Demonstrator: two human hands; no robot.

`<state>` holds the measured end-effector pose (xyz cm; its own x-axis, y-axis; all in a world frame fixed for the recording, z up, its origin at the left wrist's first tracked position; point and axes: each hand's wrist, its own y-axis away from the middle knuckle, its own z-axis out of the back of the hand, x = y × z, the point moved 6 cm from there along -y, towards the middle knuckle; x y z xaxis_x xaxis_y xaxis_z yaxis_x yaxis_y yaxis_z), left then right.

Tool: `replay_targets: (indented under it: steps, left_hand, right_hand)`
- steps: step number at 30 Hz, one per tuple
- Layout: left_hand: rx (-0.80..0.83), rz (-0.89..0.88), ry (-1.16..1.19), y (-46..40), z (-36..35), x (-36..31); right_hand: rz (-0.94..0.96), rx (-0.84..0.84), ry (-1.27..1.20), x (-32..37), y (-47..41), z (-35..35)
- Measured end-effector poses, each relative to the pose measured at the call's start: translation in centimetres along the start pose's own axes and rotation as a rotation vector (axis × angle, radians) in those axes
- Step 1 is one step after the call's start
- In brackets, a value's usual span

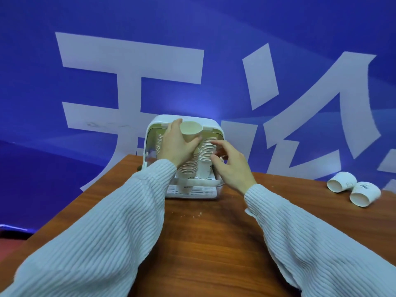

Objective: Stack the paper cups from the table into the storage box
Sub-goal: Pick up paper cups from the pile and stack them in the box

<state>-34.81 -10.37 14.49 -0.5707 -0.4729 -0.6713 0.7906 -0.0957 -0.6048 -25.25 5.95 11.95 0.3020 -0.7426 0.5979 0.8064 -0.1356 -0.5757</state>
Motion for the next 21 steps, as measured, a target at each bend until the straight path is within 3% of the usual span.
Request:
replay_targets:
  steps: [5, 12, 16, 18, 21]
  left_hand:
    - [0.231, 0.084, -0.431, 1.8, -2.2, 2.6]
    - [0.256, 0.073, -0.495, 2.2, -2.9, 2.7]
    - [-0.021, -0.256, -0.367, 5.1, -3.4, -2.8]
    - [-0.008, -0.38, -0.249, 7.5, -6.0, -5.5]
    - [0.131, -0.415, -0.109, 11.1, -11.8, -8.5]
  right_hand:
    - [-0.072, -0.013, -0.032, -1.9, 0.7, 0.8]
    - [-0.138, -0.004, -0.04, -4.3, 2.9, 1.6]
    - [-0.195, -0.06, -0.043, -7.1, 4.5, 4.3]
    - [-0.248, -0.087, -0.048, -9.0, 5.6, 5.8]
    - [-0.336, -0.147, -0.059, -12.0, 7.6, 8.8]
